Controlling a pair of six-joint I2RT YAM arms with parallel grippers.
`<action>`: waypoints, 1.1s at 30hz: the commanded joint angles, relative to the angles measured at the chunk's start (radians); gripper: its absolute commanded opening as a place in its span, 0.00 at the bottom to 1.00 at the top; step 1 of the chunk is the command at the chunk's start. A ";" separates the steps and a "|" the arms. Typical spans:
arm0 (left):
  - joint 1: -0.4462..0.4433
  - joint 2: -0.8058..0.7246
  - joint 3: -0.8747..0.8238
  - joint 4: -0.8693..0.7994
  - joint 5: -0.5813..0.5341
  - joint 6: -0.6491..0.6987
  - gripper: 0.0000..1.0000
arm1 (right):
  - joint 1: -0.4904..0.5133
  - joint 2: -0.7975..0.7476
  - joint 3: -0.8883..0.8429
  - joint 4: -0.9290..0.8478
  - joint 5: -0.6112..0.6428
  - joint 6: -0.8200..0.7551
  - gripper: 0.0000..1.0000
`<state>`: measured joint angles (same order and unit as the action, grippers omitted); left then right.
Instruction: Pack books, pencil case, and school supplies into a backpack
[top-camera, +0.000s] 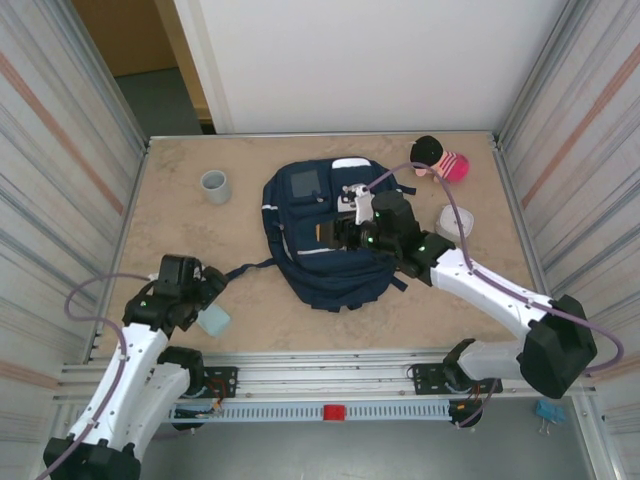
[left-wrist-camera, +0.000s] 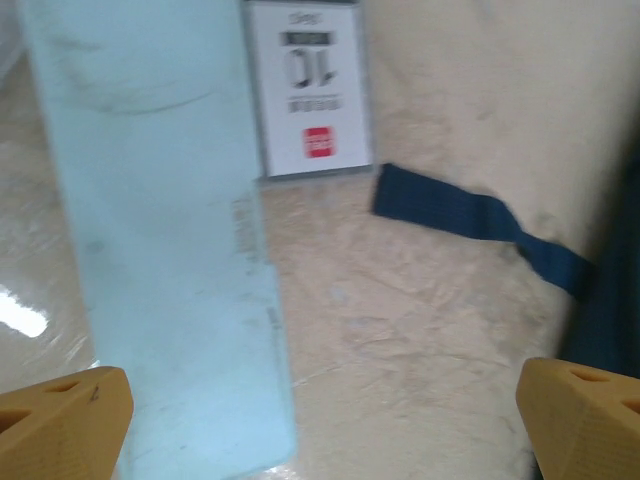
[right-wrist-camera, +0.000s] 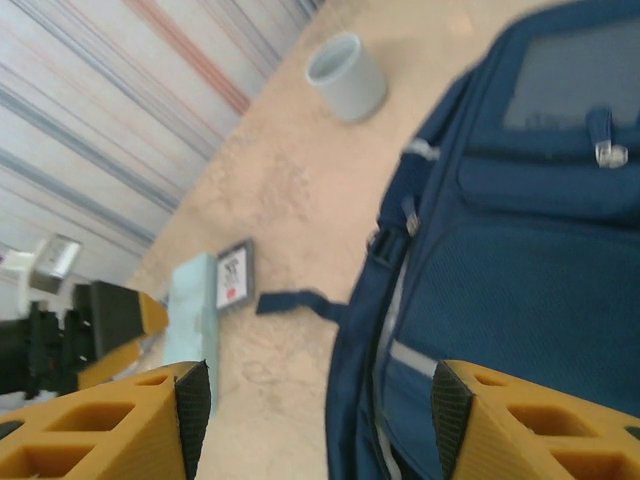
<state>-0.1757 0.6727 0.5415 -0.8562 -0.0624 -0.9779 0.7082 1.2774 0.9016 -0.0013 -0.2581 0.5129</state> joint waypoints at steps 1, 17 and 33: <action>0.007 0.002 0.012 -0.085 -0.070 -0.103 0.99 | 0.019 0.031 -0.016 0.012 -0.007 0.010 0.62; 0.007 0.412 0.144 -0.157 -0.146 -0.337 0.99 | 0.028 0.102 0.001 0.027 -0.041 -0.016 0.62; 0.006 0.611 0.111 0.087 -0.117 -0.284 0.96 | 0.002 0.091 0.003 0.004 -0.080 -0.034 0.62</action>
<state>-0.1757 1.2655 0.6571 -0.7940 -0.1738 -1.2644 0.7132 1.3724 0.8825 0.0143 -0.3180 0.5064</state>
